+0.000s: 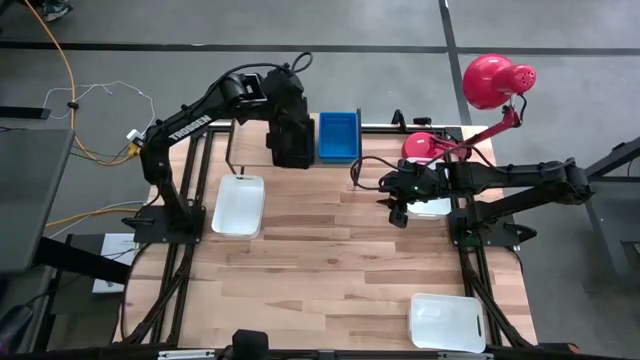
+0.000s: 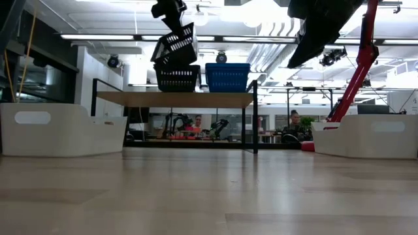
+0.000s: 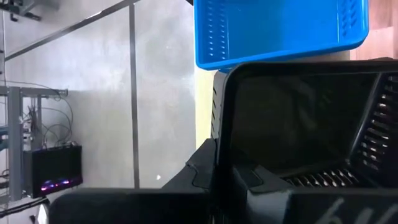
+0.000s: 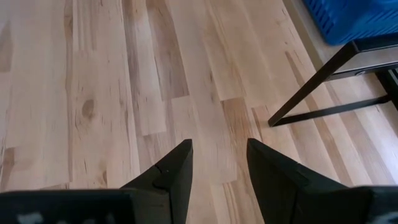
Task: Stack baskets on shelf by color
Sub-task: Stack the black bin on the black bin on the shelf, then put the top left white bin on the shelf
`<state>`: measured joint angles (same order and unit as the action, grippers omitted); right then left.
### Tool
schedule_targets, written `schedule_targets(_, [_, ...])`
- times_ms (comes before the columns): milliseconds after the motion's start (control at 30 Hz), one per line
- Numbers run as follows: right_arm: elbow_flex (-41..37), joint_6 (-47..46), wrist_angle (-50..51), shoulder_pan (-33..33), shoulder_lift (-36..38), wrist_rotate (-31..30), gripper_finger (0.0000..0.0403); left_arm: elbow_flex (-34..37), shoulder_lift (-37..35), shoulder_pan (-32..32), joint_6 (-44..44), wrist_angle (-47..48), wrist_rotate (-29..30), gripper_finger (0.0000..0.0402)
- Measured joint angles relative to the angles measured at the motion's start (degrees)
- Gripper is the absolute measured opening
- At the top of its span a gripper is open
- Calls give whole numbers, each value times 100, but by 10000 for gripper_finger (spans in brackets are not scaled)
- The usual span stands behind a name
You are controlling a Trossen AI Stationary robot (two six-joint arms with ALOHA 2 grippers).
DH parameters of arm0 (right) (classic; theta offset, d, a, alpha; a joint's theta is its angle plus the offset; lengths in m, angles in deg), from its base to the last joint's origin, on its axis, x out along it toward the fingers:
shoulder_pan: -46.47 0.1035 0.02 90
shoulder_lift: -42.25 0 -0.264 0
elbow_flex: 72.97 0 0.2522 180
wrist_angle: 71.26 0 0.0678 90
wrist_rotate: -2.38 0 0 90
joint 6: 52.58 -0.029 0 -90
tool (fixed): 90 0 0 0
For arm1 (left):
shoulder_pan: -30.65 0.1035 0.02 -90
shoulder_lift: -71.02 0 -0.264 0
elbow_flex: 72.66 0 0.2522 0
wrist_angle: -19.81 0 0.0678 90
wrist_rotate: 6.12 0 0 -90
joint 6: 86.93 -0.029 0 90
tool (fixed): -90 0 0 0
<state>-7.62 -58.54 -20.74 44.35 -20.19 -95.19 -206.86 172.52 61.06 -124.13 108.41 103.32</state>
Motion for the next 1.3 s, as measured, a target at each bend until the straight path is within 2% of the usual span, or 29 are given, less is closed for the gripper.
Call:
schedule_targets(300, [-1, 0, -18, -1, 0, 0, 139, 0, 0, -4, -37, -6, 44, 17])
schedule_targets(933, [1, 0, -20, -1, 0, 0, 139, 2, -54, -7, 56, -148, 111, 132])
schedule_targets(1100, [1, 87, -23, -12, 0, -4, 139, 1, -310, -12, 642, -159, 256, 140])
schedule_targets(1167, [1, 87, -39, -12, 0, -7, 139, 2, -485, 82, 1136, -153, -234, 139])
schedule_targets(1300, [1, 87, -62, -10, 0, -6, 139, 112, -1077, 400, 2034, -263, -2016, 132])
